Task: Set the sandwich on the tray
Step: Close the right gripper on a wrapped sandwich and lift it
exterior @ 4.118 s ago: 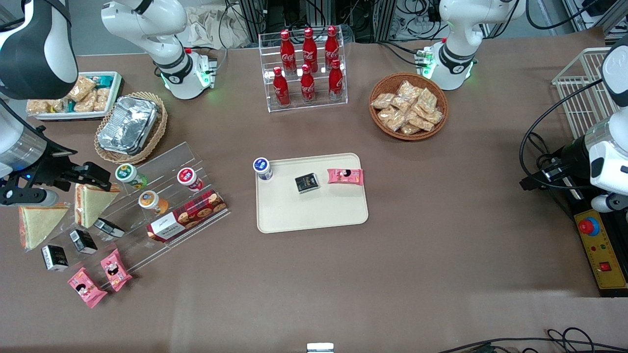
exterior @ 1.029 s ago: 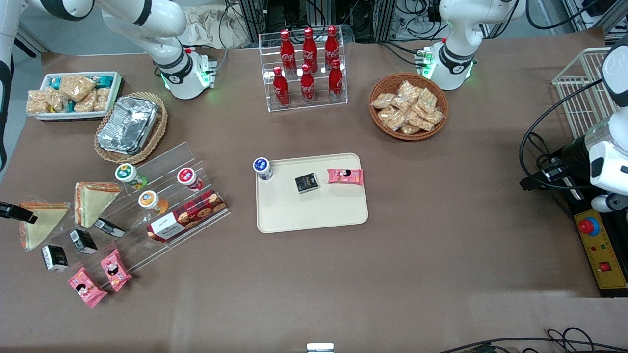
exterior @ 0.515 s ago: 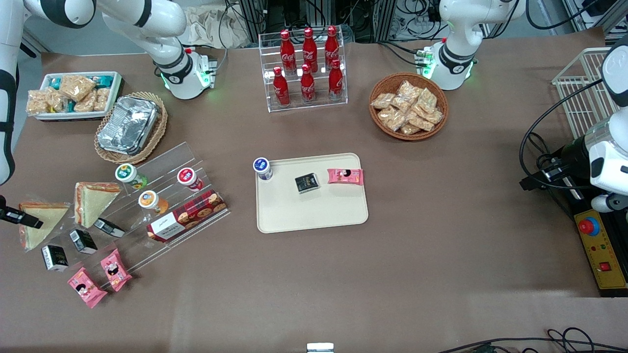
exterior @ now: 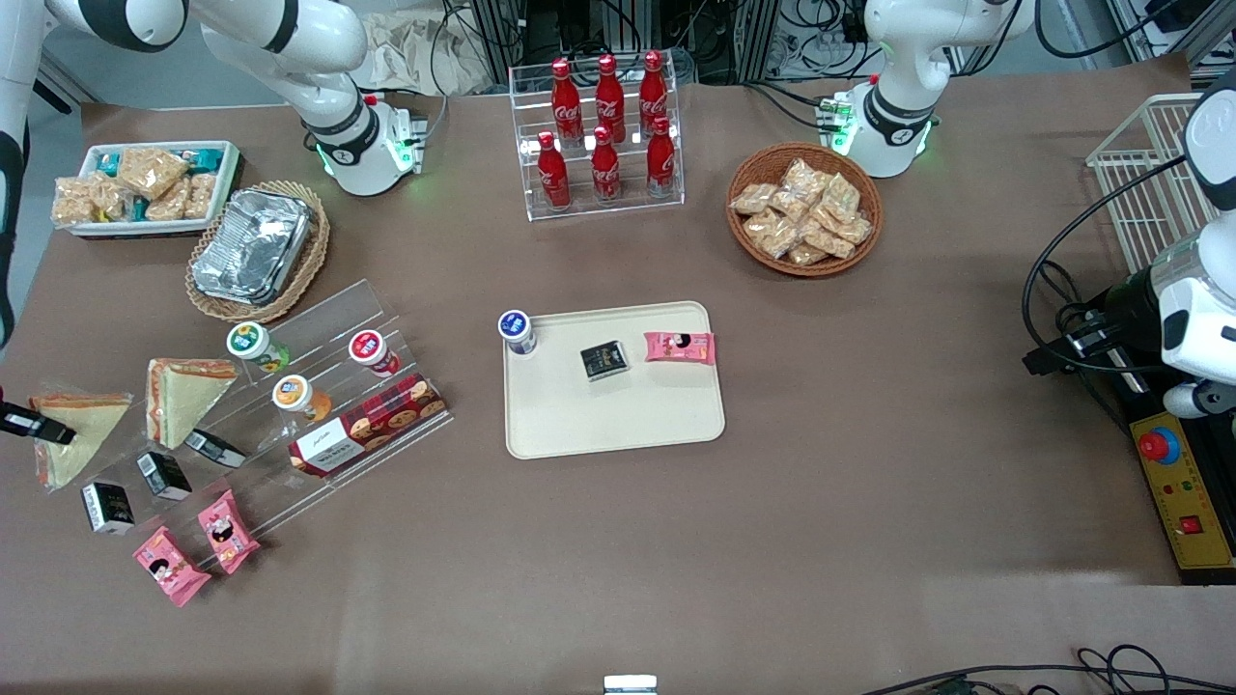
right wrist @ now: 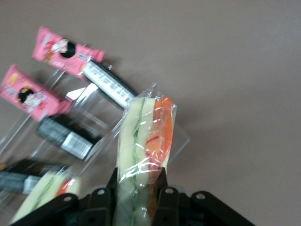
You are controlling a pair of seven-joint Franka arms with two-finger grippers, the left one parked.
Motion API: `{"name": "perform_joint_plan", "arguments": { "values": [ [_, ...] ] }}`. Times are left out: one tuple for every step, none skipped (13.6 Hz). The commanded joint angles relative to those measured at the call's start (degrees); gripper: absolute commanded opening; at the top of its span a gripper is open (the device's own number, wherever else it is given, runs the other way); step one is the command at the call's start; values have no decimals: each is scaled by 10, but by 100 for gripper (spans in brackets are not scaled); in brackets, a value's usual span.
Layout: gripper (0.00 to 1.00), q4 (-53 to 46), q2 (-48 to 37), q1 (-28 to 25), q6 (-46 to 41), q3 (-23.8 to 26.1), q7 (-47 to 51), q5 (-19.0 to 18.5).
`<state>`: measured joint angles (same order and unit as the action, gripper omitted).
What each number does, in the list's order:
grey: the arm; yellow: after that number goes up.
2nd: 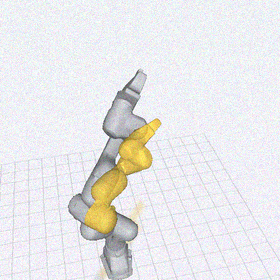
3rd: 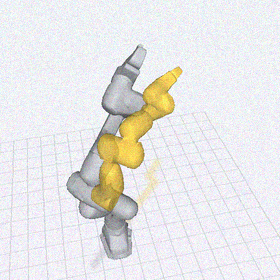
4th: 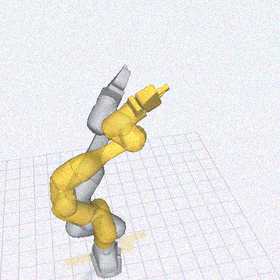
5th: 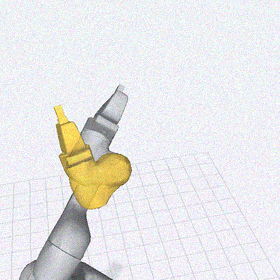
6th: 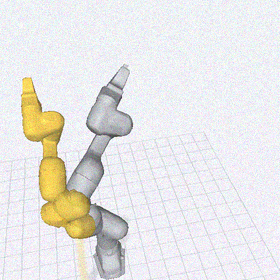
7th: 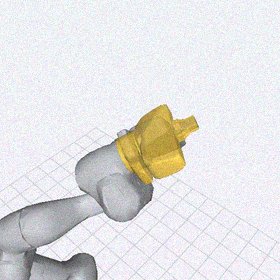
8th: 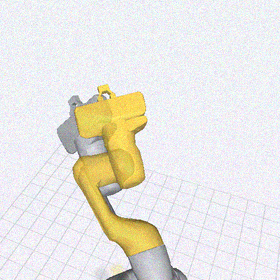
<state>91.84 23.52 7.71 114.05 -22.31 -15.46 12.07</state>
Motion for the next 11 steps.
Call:
{"name": "perform_joint_plan", "arguments": {
  "values": [
    [0,-76,-9,-5,-114,-2,0,3],
    [0,-91,-11,-9,-144,-1,4,3],
    [0,-104,-15,-21,-167,-1,7,3],
    [0,-113,-22,-38,-186,-2,22,2],
    [0,-117,-31,-58,-203,-1,54,-10],
    [0,-119,-40,-80,-220,2,96,-23],
    [0,-119,-50,-108,-239,2,145,-26],
    [0,-119,-57,-141,-254,3,203,-26],
    [0,-119,-60,-172,-268,4,266,-24],
    [0,-118,-64,-203,-277,5,335,-19],
    [0,-118,-66,-234,-279,9,402,-16]
  ]
}}
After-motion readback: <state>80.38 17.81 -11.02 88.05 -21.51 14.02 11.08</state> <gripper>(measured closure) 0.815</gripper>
